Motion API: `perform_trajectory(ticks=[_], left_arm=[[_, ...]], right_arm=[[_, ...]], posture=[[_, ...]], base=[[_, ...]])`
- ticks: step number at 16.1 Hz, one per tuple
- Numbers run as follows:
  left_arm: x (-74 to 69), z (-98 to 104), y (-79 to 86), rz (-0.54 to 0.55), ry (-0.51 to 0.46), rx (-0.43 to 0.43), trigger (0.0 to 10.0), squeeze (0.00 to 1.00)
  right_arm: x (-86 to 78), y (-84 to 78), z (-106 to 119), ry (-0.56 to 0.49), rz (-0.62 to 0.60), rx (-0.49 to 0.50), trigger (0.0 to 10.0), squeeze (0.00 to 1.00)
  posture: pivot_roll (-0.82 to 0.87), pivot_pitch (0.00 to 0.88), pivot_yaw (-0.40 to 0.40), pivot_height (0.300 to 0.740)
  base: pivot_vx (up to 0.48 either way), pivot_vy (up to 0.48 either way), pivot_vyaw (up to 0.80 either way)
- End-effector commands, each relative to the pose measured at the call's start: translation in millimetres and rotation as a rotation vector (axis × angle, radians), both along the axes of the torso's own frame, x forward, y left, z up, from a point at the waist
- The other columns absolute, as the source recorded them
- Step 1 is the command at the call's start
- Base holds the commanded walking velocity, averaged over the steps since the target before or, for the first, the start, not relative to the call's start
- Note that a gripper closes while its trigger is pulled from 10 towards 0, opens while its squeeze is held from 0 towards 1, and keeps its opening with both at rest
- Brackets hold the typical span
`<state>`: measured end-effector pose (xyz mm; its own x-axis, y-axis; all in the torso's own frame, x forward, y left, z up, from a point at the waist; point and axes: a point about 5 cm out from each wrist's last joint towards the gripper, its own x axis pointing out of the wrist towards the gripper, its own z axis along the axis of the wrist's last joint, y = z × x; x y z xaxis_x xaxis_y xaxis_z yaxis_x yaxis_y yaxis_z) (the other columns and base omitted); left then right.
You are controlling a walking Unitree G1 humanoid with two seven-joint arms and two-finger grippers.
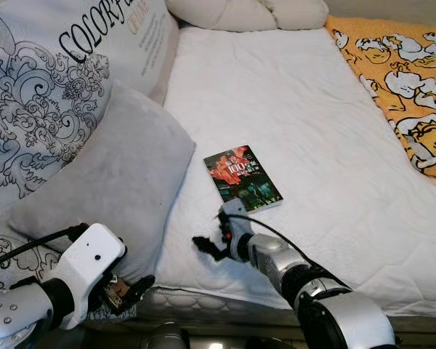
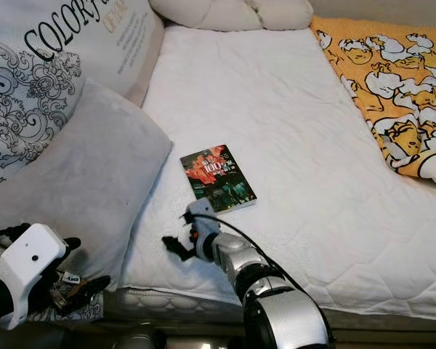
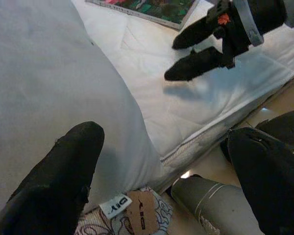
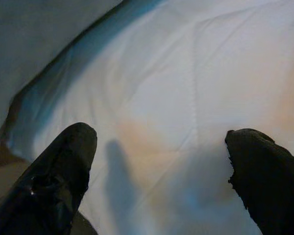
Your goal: Clean up the room
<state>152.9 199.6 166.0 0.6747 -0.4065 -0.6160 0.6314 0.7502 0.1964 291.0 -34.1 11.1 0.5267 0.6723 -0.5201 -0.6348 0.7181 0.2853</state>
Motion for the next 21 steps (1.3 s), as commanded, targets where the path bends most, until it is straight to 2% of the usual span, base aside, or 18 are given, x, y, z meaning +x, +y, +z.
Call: perform_trajectory(ticks=[1,2,4,6,7,8,9,11,14,16,19,21], left_arm=[[0.4,2.2,2.3,0.009,-0.008,0.016,10.0,0.0],[1.3,2.3,3.0,0.014,-0.012,0.016,10.0,0.0],[1.4,2.3,2.4,0.016,-0.015,0.012,10.0,0.0],[2.6,1.8,-0.6,0.009,-0.017,0.002,10.0,0.0],[2.9,1.8,-1.1,0.007,-0.017,0.001,10.0,0.0],[3.1,1.9,-2.2,0.001,-0.016,-0.002,10.0,0.0],[2.9,1.9,-3.1,-0.006,-0.013,-0.005,10.0,0.0],[2.9,1.1,-4.0,-0.013,-0.007,-0.004,10.0,0.0],[1.2,1.0,-4.2,-0.02,0.002,-0.002,10.0,0.0],[0.4,1.0,-4.6,-0.023,0.006,-0.003,10.0,0.0],[1.5,-0.2,-5.7,-0.032,0.012,-0.011,10.0,0.0],[2.4,-0.9,-6.6,-0.034,0.012,-0.016,10.0,0.0]], right_arm=[[-6.2,14.6,1.2,-0.009,0.045,0.049,10.0,1.0],[-6.8,14.3,1.6,-0.017,0.046,0.072,10.0,1.0],[-3.8,4.8,0.1,-0.052,-0.012,0.051,10.0,1.0],[11.0,-16.2,5.8,-0.091,-0.188,0.048,10.0,1.0],[13.4,-20.4,6.3,-0.081,-0.226,0.051,10.0,1.0],[15.3,-28.1,3.7,-0.022,-0.294,0.046,10.0,1.0],[13.6,-30.9,0.0,0.022,-0.306,0.028,10.0,1.0],[10.3,-30.3,-4.0,0.032,-0.295,-0.011,10.0,1.0],[12.2,-25.9,-1.5,0.048,-0.326,0.013,10.0,1.0],[18.0,-19.0,8.5,0.001,-0.32,0.087,10.0,1.0],[15.3,-9.6,15.4,-0.049,-0.186,0.195,10.0,1.0],[24.2,-21.3,23.5,-0.123,-0.277,0.236,10.0,1.0]], posture=[[0.32,0.101,-0.005,0.74],[0.32,0.096,-0.01,0.74],[0.31,0.091,-0.015,0.74],[0.31,0.091,-0.013,0.74],[0.3,0.091,-0.012,0.74],[0.3,0.093,-0.008,0.74],[0.3,0.092,-0.006,0.74],[0.3,0.094,-0.002,0.74],[0.31,0.097,-0.002,0.74],[0.31,0.099,-0.003,0.74],[0.3,0.094,-0.004,0.74],[0.3,0.092,-0.003,0.74]], base=[[0.0,0.0,0.0],[0.0,0.0,0.0],[0.0,0.0,0.0],[0.0,0.0,0.0],[0.0,0.0,0.0],[0.0,0.0,0.0],[0.0,0.0,0.0],[0.0,0.0,0.0],[0.0,0.0,0.0],[0.0,0.0,0.0],[0.0,0.0,0.0],[0.0,0.0,0.0]])
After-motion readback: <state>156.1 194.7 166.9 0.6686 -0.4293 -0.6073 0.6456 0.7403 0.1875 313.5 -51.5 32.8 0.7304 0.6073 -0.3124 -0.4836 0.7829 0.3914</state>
